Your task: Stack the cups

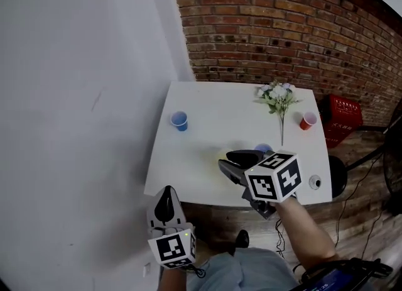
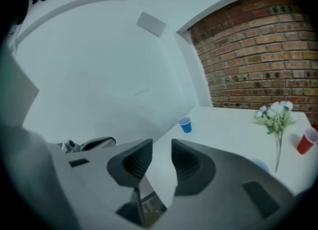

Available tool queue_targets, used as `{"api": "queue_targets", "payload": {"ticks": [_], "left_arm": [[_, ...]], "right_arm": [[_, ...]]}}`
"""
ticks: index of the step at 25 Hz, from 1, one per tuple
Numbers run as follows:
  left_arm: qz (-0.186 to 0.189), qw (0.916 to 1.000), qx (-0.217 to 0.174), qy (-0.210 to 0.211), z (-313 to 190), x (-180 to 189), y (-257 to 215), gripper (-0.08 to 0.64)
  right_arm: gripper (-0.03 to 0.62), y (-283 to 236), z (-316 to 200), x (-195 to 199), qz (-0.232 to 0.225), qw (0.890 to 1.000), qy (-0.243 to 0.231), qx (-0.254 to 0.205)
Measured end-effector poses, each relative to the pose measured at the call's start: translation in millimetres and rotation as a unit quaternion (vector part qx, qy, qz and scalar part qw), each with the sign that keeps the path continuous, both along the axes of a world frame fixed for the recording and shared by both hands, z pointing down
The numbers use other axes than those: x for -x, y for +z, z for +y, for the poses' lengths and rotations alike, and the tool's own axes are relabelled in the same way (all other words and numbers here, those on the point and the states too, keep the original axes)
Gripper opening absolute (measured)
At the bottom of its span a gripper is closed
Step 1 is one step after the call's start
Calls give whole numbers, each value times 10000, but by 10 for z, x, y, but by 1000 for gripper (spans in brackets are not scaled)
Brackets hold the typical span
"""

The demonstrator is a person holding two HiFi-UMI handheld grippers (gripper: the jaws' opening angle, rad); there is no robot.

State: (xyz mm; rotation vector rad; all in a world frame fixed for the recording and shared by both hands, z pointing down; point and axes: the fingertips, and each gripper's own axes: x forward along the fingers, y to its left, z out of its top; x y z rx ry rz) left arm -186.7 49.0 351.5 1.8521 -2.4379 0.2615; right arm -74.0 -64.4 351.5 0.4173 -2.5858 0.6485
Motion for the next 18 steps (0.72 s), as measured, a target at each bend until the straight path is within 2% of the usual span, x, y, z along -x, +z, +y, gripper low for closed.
{"api": "queue_targets", "payload": {"ticks": [4, 10, 14, 18], "left_arm": [[-40, 9997, 9, 250, -70, 424, -11, 9], [99, 9972, 106, 730, -259, 983, 25, 9], [114, 9952, 118, 964, -343, 1203, 82, 9], [245, 9937, 243, 1069, -396, 1334, 228, 9]], "right_arm": [[123, 92, -52, 586, 53, 9998, 185, 51], [121, 304, -450, 1353, 154, 9958, 905, 69], [120, 477, -819, 1642, 294, 9894, 1421, 70], [120, 696, -1180, 1752, 584, 9810, 1848, 25]]}}
